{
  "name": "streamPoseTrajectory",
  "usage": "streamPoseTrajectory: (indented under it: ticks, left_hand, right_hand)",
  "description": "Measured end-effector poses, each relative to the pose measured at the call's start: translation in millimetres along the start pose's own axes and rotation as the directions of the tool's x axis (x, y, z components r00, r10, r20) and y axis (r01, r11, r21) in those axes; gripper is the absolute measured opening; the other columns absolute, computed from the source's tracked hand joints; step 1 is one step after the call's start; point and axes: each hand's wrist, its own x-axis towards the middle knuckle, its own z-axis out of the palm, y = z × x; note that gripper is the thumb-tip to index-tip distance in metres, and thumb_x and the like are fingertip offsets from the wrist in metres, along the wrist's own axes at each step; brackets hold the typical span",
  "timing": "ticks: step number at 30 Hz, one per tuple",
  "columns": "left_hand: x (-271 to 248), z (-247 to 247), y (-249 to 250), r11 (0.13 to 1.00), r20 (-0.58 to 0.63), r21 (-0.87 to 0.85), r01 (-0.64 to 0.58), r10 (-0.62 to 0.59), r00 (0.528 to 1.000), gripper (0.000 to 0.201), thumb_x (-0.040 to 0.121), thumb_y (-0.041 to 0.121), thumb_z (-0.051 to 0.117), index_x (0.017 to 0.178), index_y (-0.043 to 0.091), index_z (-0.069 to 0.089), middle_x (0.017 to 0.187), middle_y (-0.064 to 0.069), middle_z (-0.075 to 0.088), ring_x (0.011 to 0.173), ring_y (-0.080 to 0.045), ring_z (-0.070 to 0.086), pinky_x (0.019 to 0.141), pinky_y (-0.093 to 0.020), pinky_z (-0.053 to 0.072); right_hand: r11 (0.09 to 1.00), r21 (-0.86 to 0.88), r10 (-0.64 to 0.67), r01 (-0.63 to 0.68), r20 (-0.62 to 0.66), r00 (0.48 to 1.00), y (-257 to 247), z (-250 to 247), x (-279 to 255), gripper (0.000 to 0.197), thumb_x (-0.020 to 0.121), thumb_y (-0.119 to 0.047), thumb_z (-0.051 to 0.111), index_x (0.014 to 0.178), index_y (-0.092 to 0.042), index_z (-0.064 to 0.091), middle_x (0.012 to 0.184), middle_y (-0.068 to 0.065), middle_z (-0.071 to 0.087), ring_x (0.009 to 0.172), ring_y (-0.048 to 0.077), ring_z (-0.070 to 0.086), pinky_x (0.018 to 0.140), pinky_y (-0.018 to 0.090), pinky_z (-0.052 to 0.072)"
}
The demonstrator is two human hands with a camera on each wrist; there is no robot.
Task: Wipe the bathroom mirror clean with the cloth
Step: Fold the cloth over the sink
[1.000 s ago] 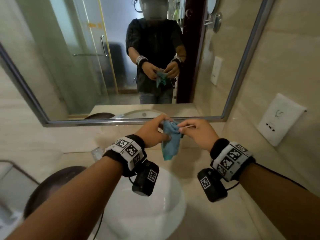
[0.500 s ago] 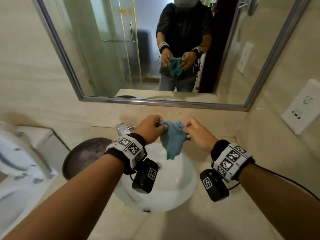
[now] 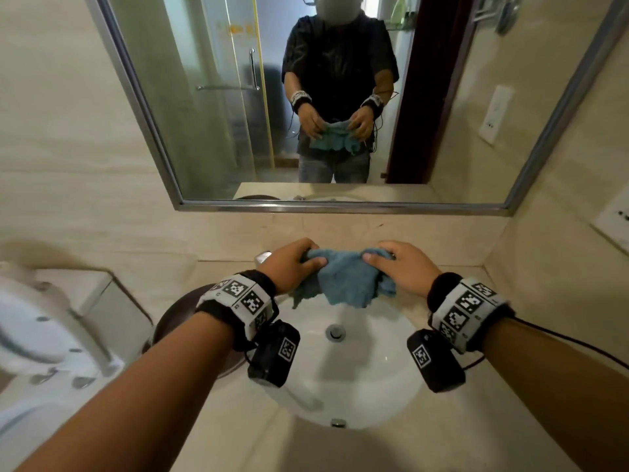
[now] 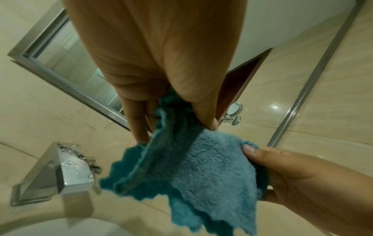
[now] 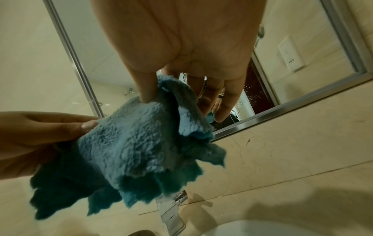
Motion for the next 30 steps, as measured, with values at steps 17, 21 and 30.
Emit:
streamPoseTrajectory:
  ticks: [17, 21, 30]
  left_hand:
    - [-36.8, -48.8, -110.3, 0.993, -0.010, -0.074, 0.090, -0.091, 0.996, 0.032, 0.087, 0.027, 0.065, 0.113, 0.016, 0.050, 0.102, -0.005, 0.061, 0.095, -0.023, 0.057, 0.078, -0.027, 0.041]
    - [-38.1, -44.5, -122.0, 0.988, -0.002, -0.095, 0.121, -0.122, 0.992, 0.036, 0.089, 0.026, 0.062, 0.121, 0.016, 0.048, 0.103, -0.007, 0.062, 0.098, -0.026, 0.059, 0.085, -0.032, 0.046]
    - [-39.6, -28.1, -126.0, 0.949, 0.122, -0.223, 0.223, -0.200, 0.972, 0.030, 0.092, 0.043, 0.053, 0.113, 0.023, 0.054, 0.112, -0.003, 0.064, 0.097, -0.020, 0.061, 0.091, -0.036, 0.049]
  right_hand:
    - [0.896, 0.382, 0.180, -0.227, 0.155, 0.971, -70.6, 84.2, 5.2, 0.035, 0.085, -0.025, 0.067, 0.118, -0.028, 0.054, 0.109, 0.009, 0.064, 0.095, 0.023, 0.064, 0.087, 0.041, 0.053]
    - [0.946, 0.225, 0.191, -0.233, 0.195, 0.962, -78.1, 97.7, 12.4, 0.027, 0.086, -0.024, 0.066, 0.112, -0.027, 0.060, 0.108, -0.002, 0.060, 0.099, 0.017, 0.059, 0.092, 0.036, 0.048]
    - [0.858, 0.469, 0.164, -0.211, 0.139, 0.977, -76.7, 103.0, 31.5, 0.018, 0.093, -0.005, 0.051, 0.106, -0.011, 0.062, 0.109, 0.014, 0.064, 0.097, 0.023, 0.061, 0.087, 0.033, 0.050]
